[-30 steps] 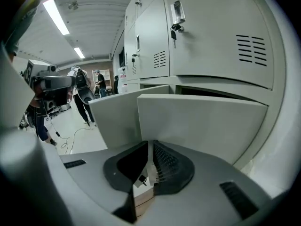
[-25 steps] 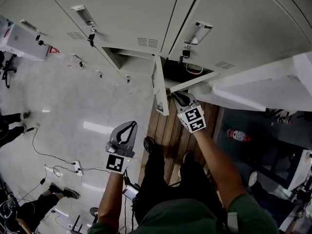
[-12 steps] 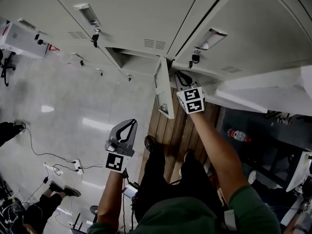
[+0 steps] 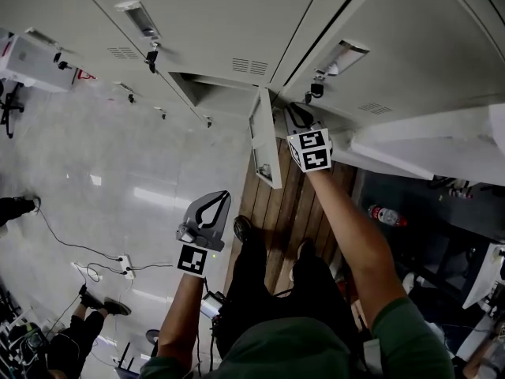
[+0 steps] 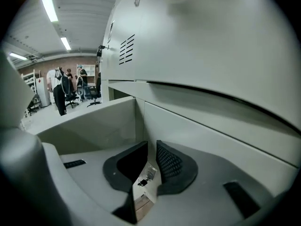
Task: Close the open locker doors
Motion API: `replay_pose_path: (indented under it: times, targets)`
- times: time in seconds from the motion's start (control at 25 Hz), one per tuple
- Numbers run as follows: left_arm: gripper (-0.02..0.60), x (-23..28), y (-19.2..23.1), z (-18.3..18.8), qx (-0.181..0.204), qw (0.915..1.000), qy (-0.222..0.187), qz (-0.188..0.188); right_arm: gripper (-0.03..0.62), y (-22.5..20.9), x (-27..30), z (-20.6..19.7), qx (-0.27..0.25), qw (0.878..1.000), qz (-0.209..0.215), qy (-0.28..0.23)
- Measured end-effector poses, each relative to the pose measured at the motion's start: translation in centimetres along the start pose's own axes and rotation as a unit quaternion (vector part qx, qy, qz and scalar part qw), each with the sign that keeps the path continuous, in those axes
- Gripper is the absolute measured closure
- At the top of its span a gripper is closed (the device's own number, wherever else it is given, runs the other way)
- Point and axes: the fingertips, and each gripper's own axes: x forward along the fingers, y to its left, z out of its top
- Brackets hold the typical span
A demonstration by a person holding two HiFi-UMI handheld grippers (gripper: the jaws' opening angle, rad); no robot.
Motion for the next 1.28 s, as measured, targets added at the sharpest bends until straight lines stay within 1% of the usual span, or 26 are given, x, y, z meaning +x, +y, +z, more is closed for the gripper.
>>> replay_pose_path:
  times: [0.12,0.24,0.44,0.56,0.64,0.76,1.0,1.12,1.28]
  targets:
    - [0.574,0.7,-1.7,-0.2,-0.017,0.9998,0.004,-0.007,0.559,0.9,-1.7,-0.3,0.009,1.000,0.018,-0.007]
    - [0.574,1.9,-4.3,-0.9,-0.041,0.9990,0.009,-0.016,0.559,1.5,-4.7,-1.4,0.031,0.999,0.021,-0.020]
    - [0.572,4.6,-9.3,-3.2,-0.072,0.9966,0.029,-0.029,0.559,2.5,-10.6,-5.2,0.077,0.997,0.016,-0.023]
    - [0.572,6.7,-11.7,-5.0,-0.086,0.9953,0.038,-0.023,0.559,2.8,-13.5,-7.9,0.096,0.995,0.011,-0.014]
    - [0.572,8.1,-12.4,-6.1,-0.095,0.9946,0.042,-0.007,0.559,3.0,-15.0,-9.5,0.102,0.995,0.011,-0.006]
    - [0.572,9.9,-12.4,-7.1,-0.104,0.9931,0.044,0.030,0.559,3.4,-16.7,-11.4,0.098,0.995,0.017,0.005]
    - [0.572,11.0,-9.8,-7.6,-0.106,0.9878,0.038,0.108,0.559,3.6,-18.6,-13.8,0.087,0.996,0.022,0.015]
    - [0.574,10.6,-9.0,-7.8,-0.101,0.9859,0.042,0.127,0.559,3.8,-18.8,-14.3,0.084,0.996,0.025,0.018]
    - [0.575,9.8,-8.4,-8.0,-0.099,0.9842,0.047,0.139,0.559,4.8,-18.9,-14.1,0.079,0.996,0.032,0.019]
